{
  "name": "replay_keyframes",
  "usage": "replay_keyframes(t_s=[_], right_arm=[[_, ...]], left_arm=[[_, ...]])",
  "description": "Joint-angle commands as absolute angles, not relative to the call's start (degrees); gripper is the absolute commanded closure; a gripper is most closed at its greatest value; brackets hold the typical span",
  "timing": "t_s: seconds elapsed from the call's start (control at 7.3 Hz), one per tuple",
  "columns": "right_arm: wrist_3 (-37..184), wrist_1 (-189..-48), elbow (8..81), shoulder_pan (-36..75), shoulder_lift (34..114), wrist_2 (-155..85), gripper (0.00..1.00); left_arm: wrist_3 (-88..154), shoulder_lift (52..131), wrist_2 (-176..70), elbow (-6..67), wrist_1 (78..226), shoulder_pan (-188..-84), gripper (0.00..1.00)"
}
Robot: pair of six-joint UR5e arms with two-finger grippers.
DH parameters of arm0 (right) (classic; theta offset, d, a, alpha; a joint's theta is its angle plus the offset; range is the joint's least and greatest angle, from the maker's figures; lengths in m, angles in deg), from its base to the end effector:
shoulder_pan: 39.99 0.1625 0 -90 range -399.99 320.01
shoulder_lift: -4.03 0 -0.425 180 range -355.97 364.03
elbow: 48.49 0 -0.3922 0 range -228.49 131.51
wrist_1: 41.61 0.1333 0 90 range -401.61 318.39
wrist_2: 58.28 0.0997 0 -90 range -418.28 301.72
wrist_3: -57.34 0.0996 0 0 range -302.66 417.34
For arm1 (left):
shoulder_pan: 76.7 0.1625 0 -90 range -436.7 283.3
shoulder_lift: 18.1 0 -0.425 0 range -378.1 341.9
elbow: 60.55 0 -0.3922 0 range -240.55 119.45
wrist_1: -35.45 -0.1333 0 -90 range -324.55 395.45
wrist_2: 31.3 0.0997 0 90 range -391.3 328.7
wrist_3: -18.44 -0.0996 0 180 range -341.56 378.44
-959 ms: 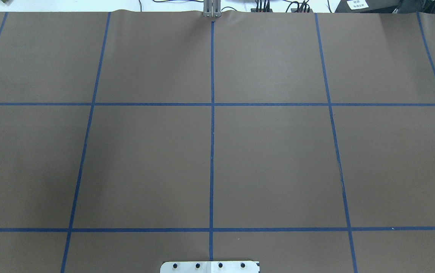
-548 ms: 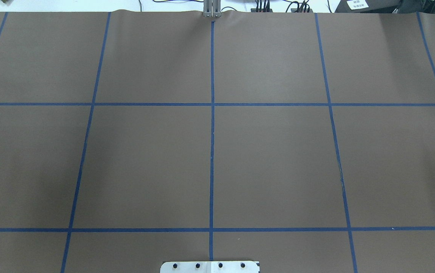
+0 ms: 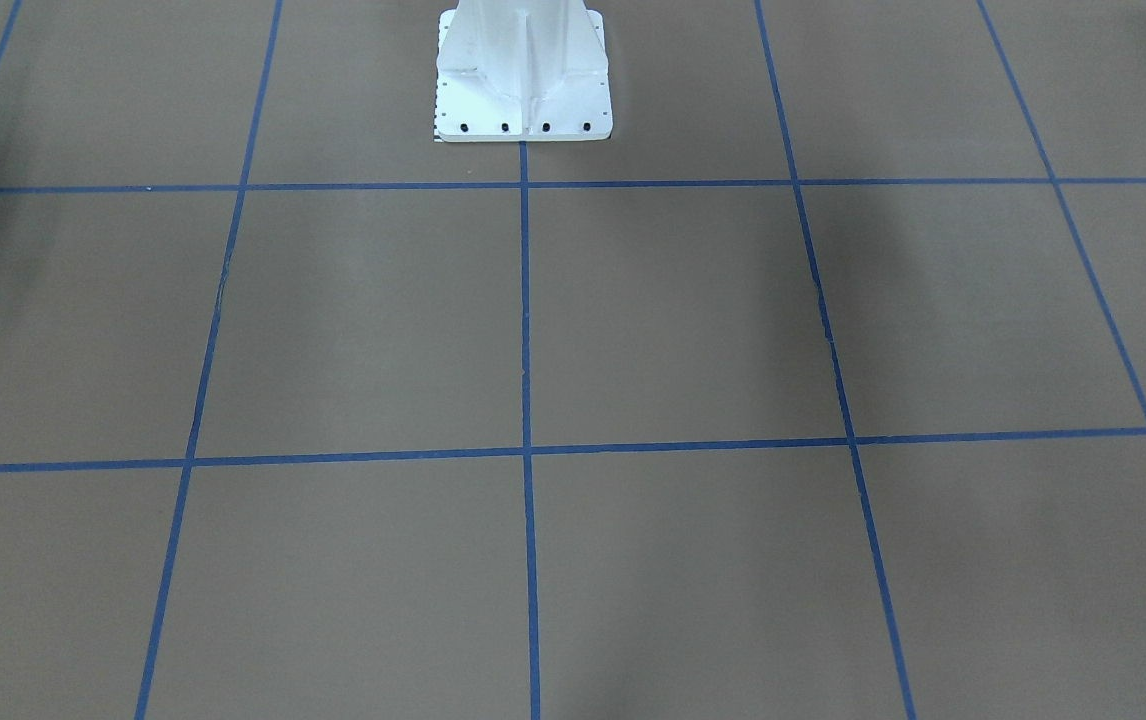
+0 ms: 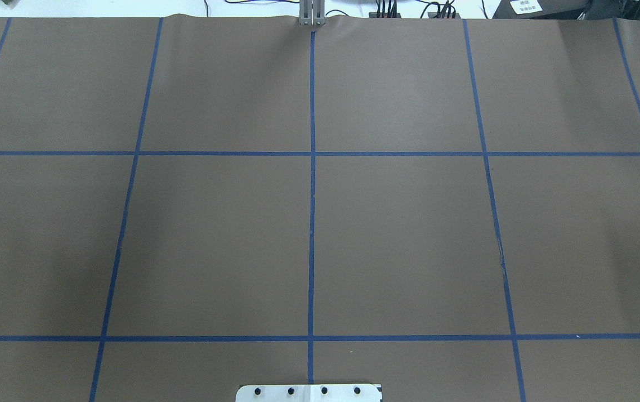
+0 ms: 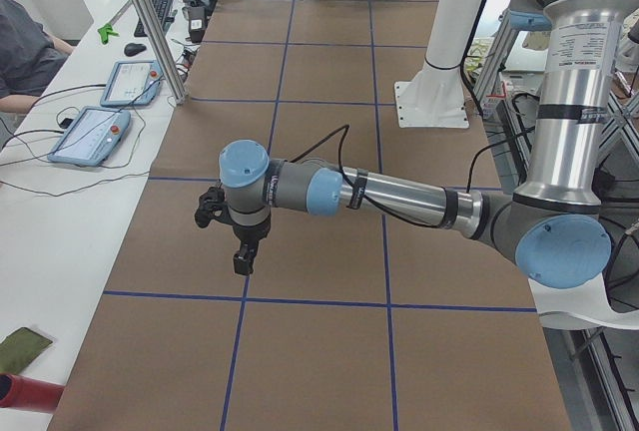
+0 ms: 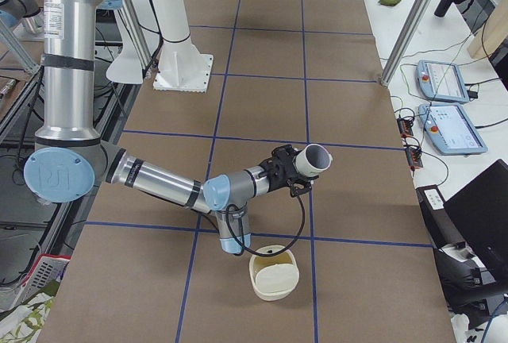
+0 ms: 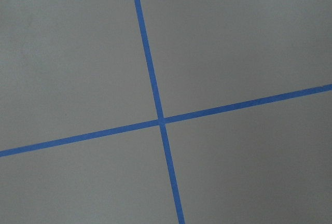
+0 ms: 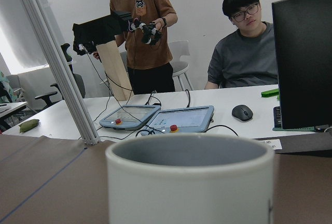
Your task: Left arm hands cup to right arm to dump lemon
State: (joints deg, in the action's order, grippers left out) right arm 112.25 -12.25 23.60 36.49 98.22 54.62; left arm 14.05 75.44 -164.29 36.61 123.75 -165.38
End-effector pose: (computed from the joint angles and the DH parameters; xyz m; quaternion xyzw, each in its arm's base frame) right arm -0.0041 -0.4215 0.6234 0.5345 -0.5221 0.0896 0.6586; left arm -0.0534 -0.5229 0.5702 0.0828 0.3632 0.0749 0.9250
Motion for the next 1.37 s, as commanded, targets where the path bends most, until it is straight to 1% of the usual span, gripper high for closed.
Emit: replay_keyframes(t_s=[0.0, 0.27, 0.55, 0.82, 0.96, 1.23], right_arm=[[110.27, -14.45, 25.76, 36.57, 94.68, 54.92, 1.00], [104.99, -16.63, 27.18, 35.61, 93.59, 55.01, 1.00], [104.89, -22.06, 29.01, 30.78, 90.80, 54.14, 1.00], [104.89, -31.11, 34.44, 25.96, 88.15, 50.21, 1.00], [104.81, -37.16, 38.13, 22.62, 87.44, 45.65, 1.00], [102.54, -49.03, 44.73, 12.28, 82.80, 32.84, 1.00]], left_arm=[[14.22, 75.50, -164.36, 36.39, 123.86, -165.38, 0.00], [14.31, 77.43, -164.62, 37.09, 125.52, -165.38, 0.00], [14.23, 77.26, -164.71, 37.44, 130.87, -165.38, 0.00], [14.31, 77.61, -164.98, 37.62, 134.40, -165.29, 0.00], [15.62, 79.01, -164.98, 37.71, 134.85, -165.21, 0.00], [22.02, 81.29, -169.96, 37.80, 134.77, -164.33, 0.00]])
